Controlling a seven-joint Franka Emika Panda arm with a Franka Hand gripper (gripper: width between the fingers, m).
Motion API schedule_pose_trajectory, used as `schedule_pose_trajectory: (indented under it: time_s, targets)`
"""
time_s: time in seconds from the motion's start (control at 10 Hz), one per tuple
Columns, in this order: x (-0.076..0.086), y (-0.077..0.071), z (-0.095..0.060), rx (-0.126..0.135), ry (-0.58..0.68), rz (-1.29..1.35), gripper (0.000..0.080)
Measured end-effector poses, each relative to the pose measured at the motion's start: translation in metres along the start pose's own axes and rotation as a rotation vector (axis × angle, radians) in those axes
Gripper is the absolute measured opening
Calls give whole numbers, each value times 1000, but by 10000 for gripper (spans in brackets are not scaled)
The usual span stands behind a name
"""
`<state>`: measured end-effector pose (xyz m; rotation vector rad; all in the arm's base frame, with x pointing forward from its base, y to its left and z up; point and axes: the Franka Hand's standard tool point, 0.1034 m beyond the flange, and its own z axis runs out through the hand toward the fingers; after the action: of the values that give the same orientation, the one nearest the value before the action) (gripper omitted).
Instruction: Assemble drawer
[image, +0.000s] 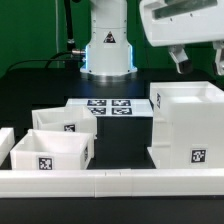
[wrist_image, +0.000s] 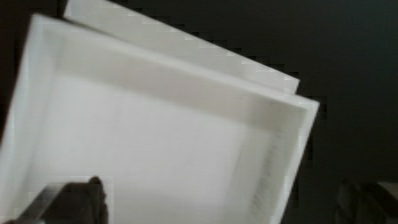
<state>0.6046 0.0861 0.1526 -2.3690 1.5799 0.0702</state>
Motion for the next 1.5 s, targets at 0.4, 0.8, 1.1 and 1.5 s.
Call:
schedule_pose_trajectory:
  time_s: [0.4,0.8,1.1,1.5]
  targets:
    - [-1,15,15,-53,-6,-215,649]
    - [7,23,13,-117,-37,-492,649]
    - [22,31,8,-134,-60,-798,649]
    - [106,44,-14,-130,-29,-892,649]
